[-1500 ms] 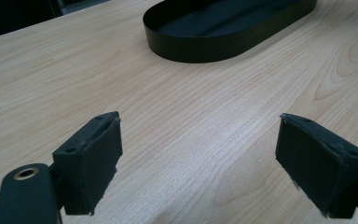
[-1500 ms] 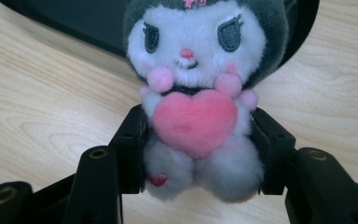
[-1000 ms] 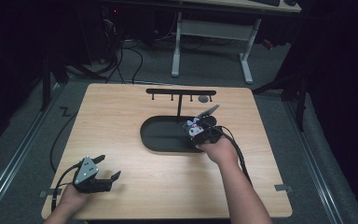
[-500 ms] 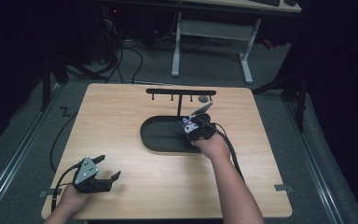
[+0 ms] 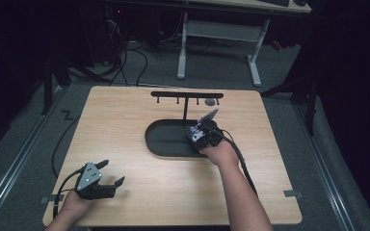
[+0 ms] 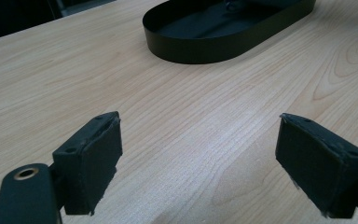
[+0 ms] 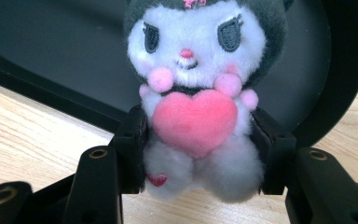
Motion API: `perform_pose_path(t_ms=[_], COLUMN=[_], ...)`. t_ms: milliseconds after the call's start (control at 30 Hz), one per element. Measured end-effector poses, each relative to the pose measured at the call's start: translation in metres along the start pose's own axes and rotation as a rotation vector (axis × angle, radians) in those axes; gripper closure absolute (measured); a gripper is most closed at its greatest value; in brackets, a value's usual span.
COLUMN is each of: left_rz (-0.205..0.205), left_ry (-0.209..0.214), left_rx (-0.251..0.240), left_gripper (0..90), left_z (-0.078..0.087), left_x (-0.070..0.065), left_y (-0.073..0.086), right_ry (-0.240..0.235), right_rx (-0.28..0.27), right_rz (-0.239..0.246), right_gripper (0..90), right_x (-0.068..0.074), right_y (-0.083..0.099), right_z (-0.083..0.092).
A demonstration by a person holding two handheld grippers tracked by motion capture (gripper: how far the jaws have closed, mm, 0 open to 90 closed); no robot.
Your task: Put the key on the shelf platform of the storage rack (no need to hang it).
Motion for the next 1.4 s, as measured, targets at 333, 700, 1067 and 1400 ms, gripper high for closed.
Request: perform_pose_path(t_ms=[333,700,1067,1400], left_rz=[0.004,0.003,0.005,0.004], left_ry=[0.0,-0.002,-0.003,-0.004], left_rx=[0.002,0.0,0.0,-0.001], left_gripper=[15.4,15.5,15.5,15.5], left_z=[0.0,0.0,0.0,0.0], left_x=[0.0,0.0,0.0,0.0], left_y=[0.0,0.0,0.0,0.0], right_ry=[0.007,0.004,0.0,0.006], right_rx=[-0.012,-0.062,-0.088,-0.115], right_rz=[-0.051,-0.052,-0.052,-0.05], right_gripper=[45.6,36.2,36.1,36.0], right_x=[-0.011,-0.007,-0.007,-0.007], right_y=[0.0,-0.003,0.001,0.009], right_z=[-0.015,-0.01,0.005,0.019])
Point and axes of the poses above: each handheld gripper's, and its own axes: z roughly backward along the jaws, y roughly out of its underside, x roughly to its left, the point moved 2 cm from there along -z, roughly forward along the jaws, and after that the axes turned 12 degrees about z, right-handed, at the moved point
